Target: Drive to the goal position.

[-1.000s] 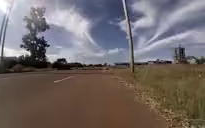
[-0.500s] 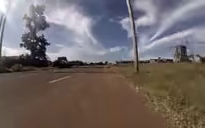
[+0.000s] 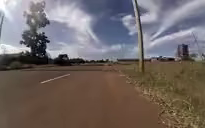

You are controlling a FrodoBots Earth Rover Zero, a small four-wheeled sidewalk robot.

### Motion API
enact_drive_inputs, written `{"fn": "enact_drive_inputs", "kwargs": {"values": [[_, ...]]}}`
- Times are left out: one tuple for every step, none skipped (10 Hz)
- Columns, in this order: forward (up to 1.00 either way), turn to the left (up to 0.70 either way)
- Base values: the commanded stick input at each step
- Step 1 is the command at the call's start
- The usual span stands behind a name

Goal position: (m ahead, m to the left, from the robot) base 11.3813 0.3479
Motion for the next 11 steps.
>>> {"fn": "enact_drive_inputs", "kwargs": {"values": [[1.00,0.00],[1.00,0.00],[1.00,0.00],[1.00,0.00],[1.00,0.00],[1.00,0.00],[1.00,0.00],[1.00,0.00],[1.00,0.00],[1.00,0.00],[1.00,0.00]]}}
